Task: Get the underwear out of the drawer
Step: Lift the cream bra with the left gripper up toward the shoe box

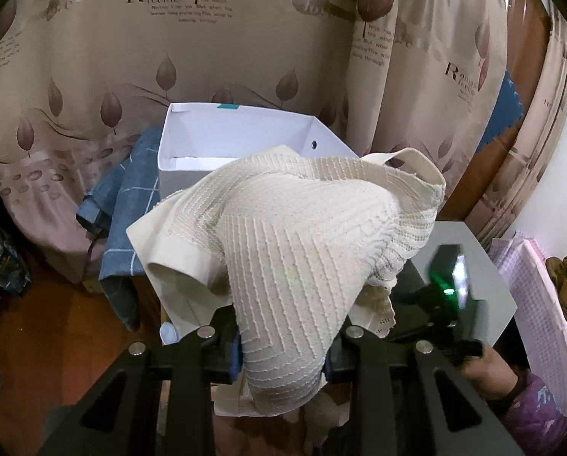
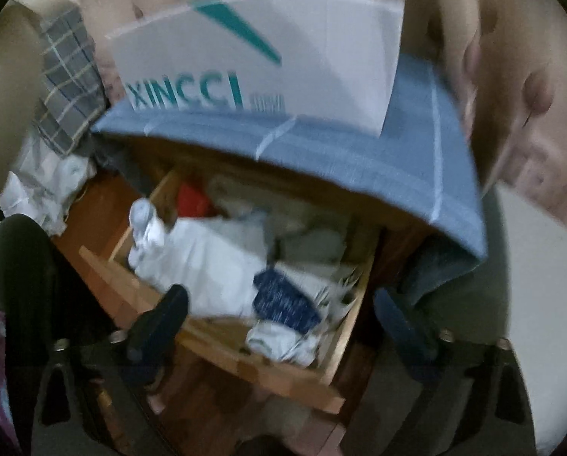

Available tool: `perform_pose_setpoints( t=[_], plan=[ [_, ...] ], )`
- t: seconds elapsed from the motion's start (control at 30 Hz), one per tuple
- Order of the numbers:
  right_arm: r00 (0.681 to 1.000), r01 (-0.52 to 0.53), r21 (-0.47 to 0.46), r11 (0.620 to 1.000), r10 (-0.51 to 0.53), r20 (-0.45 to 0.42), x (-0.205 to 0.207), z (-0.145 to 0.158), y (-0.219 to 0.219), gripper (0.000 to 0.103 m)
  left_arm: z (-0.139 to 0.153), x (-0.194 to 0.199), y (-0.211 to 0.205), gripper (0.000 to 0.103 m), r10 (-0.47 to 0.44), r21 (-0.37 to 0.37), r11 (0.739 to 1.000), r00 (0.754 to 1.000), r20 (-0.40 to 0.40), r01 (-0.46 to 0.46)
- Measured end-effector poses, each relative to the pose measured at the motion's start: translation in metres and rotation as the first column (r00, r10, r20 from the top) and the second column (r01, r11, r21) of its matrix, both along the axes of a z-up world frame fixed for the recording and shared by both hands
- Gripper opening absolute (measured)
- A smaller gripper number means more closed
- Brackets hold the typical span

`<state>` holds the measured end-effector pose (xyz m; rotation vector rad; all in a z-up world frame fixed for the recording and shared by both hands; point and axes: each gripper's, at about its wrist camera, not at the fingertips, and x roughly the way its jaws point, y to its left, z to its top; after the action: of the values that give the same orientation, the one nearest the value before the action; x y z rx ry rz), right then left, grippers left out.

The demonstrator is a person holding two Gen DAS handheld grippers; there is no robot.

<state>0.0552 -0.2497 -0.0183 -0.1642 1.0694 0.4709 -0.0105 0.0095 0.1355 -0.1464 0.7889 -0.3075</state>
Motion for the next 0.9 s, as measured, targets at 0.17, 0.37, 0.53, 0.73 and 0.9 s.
perform_pose_setpoints(
  t=[0.17, 0.37, 0.53, 0.73, 0.9],
  plan=[
    [0.986, -0.037, -0.088, 0.995, 0.022, -0.163, 0.012, -0.04, 0.025, 0.08, 0.005, 0.001, 0.0, 0.03, -0.002, 0.001, 1.0, 1.0, 0.005, 0.002],
    [0.949, -0.04, -0.186, 0.982, -0.021, -0.314, 0.022, -0.087, 0.041, 0.08, 0.005, 0.004, 0.001, 0.03, 0.0, -0.006, 1.0, 1.0, 0.01, 0.0],
    [0.926, -0.016, -0.225, 0.974, -0.071, -0.372, 0.029, -0.108, 0.041, 0.078, 0.005, 0.007, 0.001, 0.03, 0.001, -0.008, 1.0, 1.0, 0.01, -0.001],
    [0.901, -0.018, -0.246, 0.969, -0.091, -0.424, 0.035, -0.129, 0.039, 0.078, 0.004, 0.01, 0.002, 0.03, 0.006, -0.007, 1.0, 1.0, 0.007, -0.006],
    [0.877, -0.022, -0.236, 0.972, -0.094, -0.471, 0.04, -0.142, 0.036, 0.057, 0.003, 0.013, 0.001, 0.031, 0.0, -0.004, 1.0, 1.0, 0.004, 0.0]
  ],
)
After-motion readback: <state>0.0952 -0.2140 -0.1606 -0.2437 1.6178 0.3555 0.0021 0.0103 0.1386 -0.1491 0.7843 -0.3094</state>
